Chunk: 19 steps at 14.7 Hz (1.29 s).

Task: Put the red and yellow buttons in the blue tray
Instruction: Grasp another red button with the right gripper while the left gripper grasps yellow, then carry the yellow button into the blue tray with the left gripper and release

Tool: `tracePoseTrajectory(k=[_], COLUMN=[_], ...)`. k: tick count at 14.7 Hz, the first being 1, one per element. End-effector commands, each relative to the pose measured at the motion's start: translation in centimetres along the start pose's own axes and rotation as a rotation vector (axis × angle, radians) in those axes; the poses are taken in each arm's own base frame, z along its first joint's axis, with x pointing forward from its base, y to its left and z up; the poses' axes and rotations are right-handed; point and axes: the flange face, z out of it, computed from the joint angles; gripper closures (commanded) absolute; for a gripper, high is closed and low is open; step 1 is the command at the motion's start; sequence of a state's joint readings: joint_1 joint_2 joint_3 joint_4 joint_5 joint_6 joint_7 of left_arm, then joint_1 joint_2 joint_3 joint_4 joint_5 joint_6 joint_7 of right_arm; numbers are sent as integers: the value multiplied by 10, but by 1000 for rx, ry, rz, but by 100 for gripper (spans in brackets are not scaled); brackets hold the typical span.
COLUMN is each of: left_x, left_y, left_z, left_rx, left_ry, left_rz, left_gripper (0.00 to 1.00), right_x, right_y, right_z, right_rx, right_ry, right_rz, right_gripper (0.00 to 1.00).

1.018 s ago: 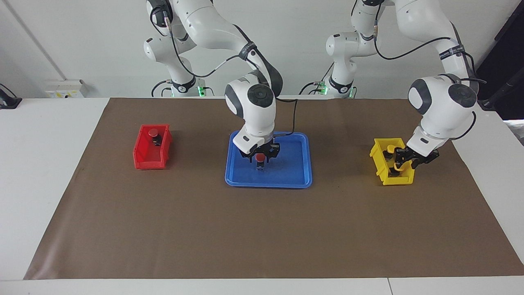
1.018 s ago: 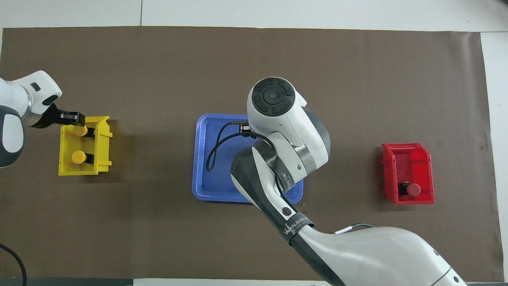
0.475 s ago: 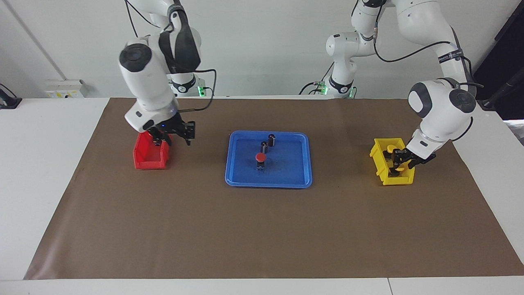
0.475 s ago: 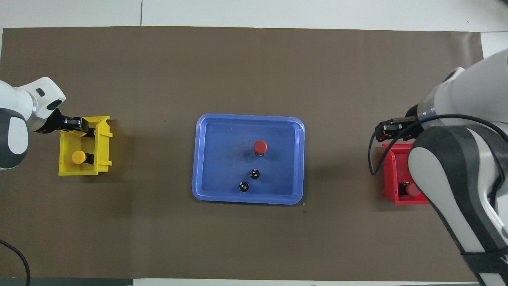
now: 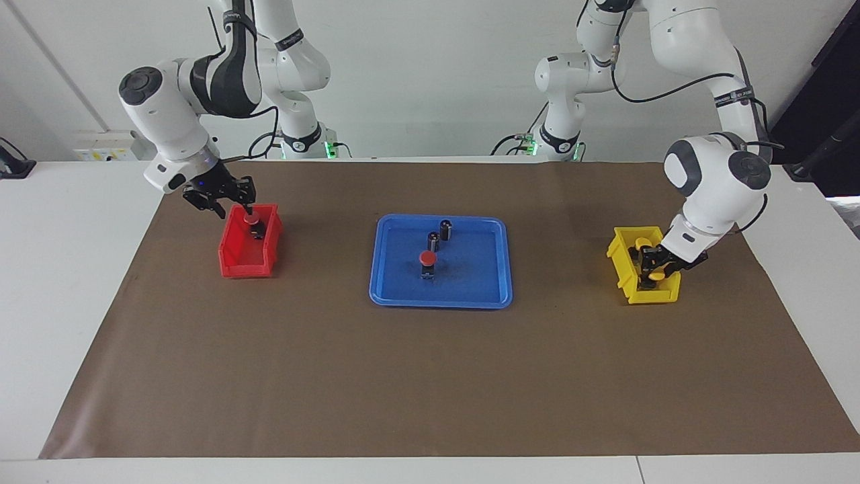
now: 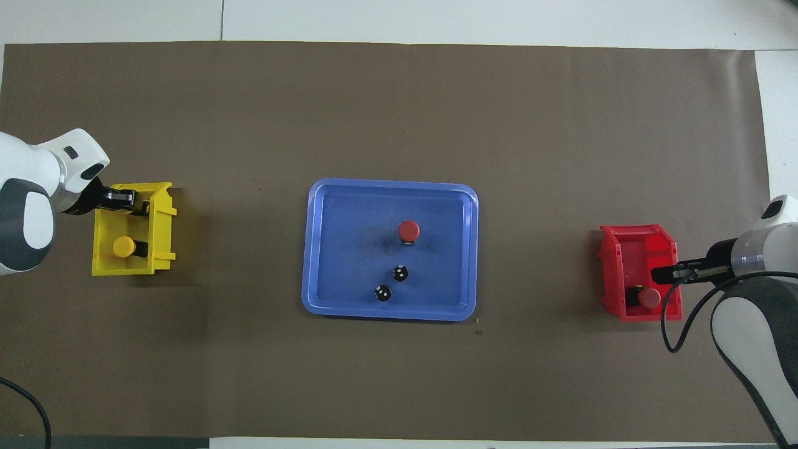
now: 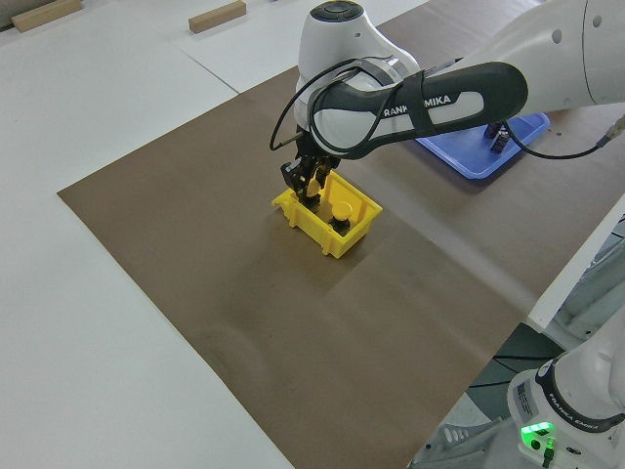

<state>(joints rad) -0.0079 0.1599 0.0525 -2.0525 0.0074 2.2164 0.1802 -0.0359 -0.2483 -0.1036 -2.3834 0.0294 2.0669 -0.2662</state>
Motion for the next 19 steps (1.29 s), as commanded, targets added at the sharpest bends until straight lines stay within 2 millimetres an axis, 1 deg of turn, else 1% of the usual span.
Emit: tracePoseTrajectory(k=[1, 2, 3, 4, 5, 6, 7, 8, 9, 10, 11, 12, 13, 14, 15, 16, 17, 19], left_x=[4, 9, 14, 20, 26, 31, 33, 32, 28, 23, 15, 6, 2, -3, -5, -3, -7, -7], left_y=[2, 4, 6, 8, 21, 42, 68, 109, 161, 202, 251, 295, 335, 367, 380, 386, 400, 414], left_z=[-14, -26, -45, -75, -108, -138, -156, -162, -158, -154, -147, -137, -112, -97, -88, -74, -70, -46], left_rx=[-9, -10, -14, -18, -18, -7, 6, 7, 2, -11, -38, -58, -65, -71, -72, -65, -71, -54], left_ry=[33, 23, -3, -28, -53, -58, -61, -59, -54, -34, -21, -26, -25, -11, -9, -18, -7, -26], left_rz=[-12, -4, -1, 5, 19, 6, -38, -80, -133, -189, -217, -220, -216, -223, -228, -227, -205, -190], left_gripper=[99, 99, 99, 99, 99, 99, 99, 99, 99, 99, 99, 99, 99, 99, 99, 99, 99, 99], right_x=[-9, -9, -9, -8, -9, -12, -13, -14, -16, -15, -16, -17, -18, -18, -20, -20, -23, -25], right_y=[-6, -7, -7, -5, -4, -4, -4, -4, -5, -5, -5, -5, -5, -4, -2, -3, -3, -4], right_z=[21, 24, 26, 29, 34, 40, 45, 51, 55, 55, 56, 56, 58, 58, 59, 59, 61, 63], right_rx=[-5, -7, -9, -10, -12, -12, -14, -11, -11, -12, -12, -12, -10, -9, -7, -8, -6, -5], right_ry=[7, 13, 17, 20, 25, 25, 27, 17, 14, 18, 17, 17, 12, 10, 7, 5, 1, -3], right_rz=[-18, -24, -27, -29, -29, -25, -23, -20, -18, -19, -21, -23, -24, -21, -15, -18, -18, -18], right_gripper=[37, 37, 37, 37, 37, 37, 37, 36, 33, 33, 33, 33, 33, 33, 33, 34, 34, 35])
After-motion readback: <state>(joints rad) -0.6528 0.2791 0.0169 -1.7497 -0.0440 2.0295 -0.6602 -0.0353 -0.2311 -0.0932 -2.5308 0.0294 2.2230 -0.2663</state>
